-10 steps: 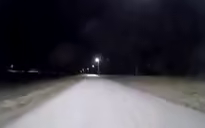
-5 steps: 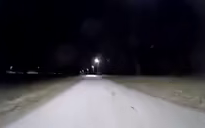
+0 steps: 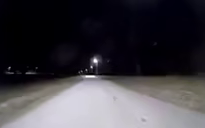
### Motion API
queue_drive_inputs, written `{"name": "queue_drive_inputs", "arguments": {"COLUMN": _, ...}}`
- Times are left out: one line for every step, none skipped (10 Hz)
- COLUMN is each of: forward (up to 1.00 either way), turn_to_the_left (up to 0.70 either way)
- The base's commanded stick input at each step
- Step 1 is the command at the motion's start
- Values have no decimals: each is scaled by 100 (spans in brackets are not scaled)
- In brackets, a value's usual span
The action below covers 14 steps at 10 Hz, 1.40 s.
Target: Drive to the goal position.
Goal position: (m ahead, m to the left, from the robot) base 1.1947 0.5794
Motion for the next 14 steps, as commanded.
{"name": "queue_drive_inputs", "arguments": {"forward": 32, "turn_to_the_left": 0}}
{"name": "queue_drive_inputs", "arguments": {"forward": 0, "turn_to_the_left": 0}}
{"name": "queue_drive_inputs", "arguments": {"forward": 19, "turn_to_the_left": 0}}
{"name": "queue_drive_inputs", "arguments": {"forward": 52, "turn_to_the_left": 0}}
{"name": "queue_drive_inputs", "arguments": {"forward": 85, "turn_to_the_left": 0}}
{"name": "queue_drive_inputs", "arguments": {"forward": 100, "turn_to_the_left": 0}}
{"name": "queue_drive_inputs", "arguments": {"forward": 100, "turn_to_the_left": 0}}
{"name": "queue_drive_inputs", "arguments": {"forward": 100, "turn_to_the_left": 0}}
{"name": "queue_drive_inputs", "arguments": {"forward": 100, "turn_to_the_left": 0}}
{"name": "queue_drive_inputs", "arguments": {"forward": 100, "turn_to_the_left": 0}}
{"name": "queue_drive_inputs", "arguments": {"forward": 100, "turn_to_the_left": 0}}
{"name": "queue_drive_inputs", "arguments": {"forward": 100, "turn_to_the_left": 0}}
{"name": "queue_drive_inputs", "arguments": {"forward": 100, "turn_to_the_left": 0}}
{"name": "queue_drive_inputs", "arguments": {"forward": 100, "turn_to_the_left": 0}}
